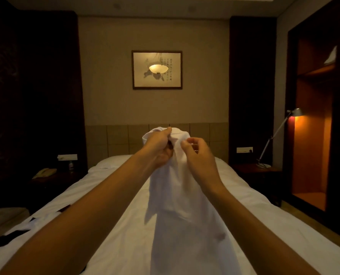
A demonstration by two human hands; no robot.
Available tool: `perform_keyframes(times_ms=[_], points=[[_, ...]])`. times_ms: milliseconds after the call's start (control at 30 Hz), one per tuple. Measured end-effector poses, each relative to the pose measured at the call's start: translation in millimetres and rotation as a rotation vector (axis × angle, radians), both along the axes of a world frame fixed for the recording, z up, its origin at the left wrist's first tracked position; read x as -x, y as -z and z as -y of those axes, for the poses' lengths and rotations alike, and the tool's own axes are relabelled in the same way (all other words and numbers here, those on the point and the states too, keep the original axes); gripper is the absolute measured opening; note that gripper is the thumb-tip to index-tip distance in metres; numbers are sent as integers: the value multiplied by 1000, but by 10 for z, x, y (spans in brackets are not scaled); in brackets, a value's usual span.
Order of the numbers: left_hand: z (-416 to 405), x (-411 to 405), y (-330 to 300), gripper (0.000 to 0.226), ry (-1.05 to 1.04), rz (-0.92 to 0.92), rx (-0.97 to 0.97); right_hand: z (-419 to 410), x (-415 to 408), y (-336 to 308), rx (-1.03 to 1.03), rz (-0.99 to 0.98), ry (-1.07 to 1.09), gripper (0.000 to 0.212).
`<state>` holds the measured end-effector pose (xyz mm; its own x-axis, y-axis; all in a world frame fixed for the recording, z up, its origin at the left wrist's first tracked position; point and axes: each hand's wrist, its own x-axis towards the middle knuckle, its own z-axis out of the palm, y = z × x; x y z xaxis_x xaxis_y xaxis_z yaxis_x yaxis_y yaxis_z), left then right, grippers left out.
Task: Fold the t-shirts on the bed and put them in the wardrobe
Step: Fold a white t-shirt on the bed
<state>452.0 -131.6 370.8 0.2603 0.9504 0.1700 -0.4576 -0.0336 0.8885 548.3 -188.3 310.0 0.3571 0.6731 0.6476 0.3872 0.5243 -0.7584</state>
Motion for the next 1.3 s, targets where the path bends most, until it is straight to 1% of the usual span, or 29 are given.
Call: perform_keyframes(times_ms=[100,200,267,333,400,433,500,600,667,767,800,833,867,933,967,1033,1100,1133,1200,1233,1267,1300], points=[[19,1,5,32,13,30,7,-77,14,5,37,11,36,43],[35,27,15,23,-15,60,-4,-110,42,6,16,41,10,47],[35,48,22,23,-21,83,-9,-145,56,24,-25,66,-13,42],[53,76,38,27,3,98,-21,-203,55,40,-69,58,-36,28],[91,130,58,27,46,25,-74,-255,44,47,-115,67,-26,11],[102,169,77,28,38,-66,-129,-281,24,45,-129,62,-18,12],[69,278,128,29,-8,-232,-259,-318,-26,24,-115,24,-30,21],[74,488,187,35,-65,-468,-415,-313,-65,-81,-81,-49,-115,28],[84,603,228,38,-136,-604,-585,-288,-75,-165,-22,-76,-156,32],[68,730,299,25,-437,-620,-944,-251,-69,-265,80,-43,-215,42],[45,746,341,23,-496,-623,-1019,-235,-62,-296,85,-40,-243,42],[11,744,399,30,-502,-643,-1046,-223,-51,-325,83,-43,-261,39],[-44,719,476,42,-472,-664,-1030,-213,-46,-349,78,-45,-276,37],[-99,627,612,62,-405,-674,-941,-203,-27,-387,91,-52,-316,35],[-95,587,654,69,-341,-640,-885,-194,-12,-399,108,-52,-335,35],[-117,535,711,75,-121,-506,-730,-184,16,-403,134,-47,-348,35],[-92,512,761,85,67,-433,-573,-185,29,-401,148,-62,-347,36],[-55,486,785,94,110,-424,-518,-187,25,-400,156,-80,-350,36],[33,413,826,107,83,-381,-460,-184,-14,-407,173,-135,-350,37],[91,380,826,106,33,-349,-436,-179,-42,-408,185,-168,-341,37],[109,367,821,94,-19,-320,-426,-189,-83,-399,198,-196,-332,37],[91,381,806,76,-34,-280,-426,-199,-120,-382,216,-220,-329,37]])
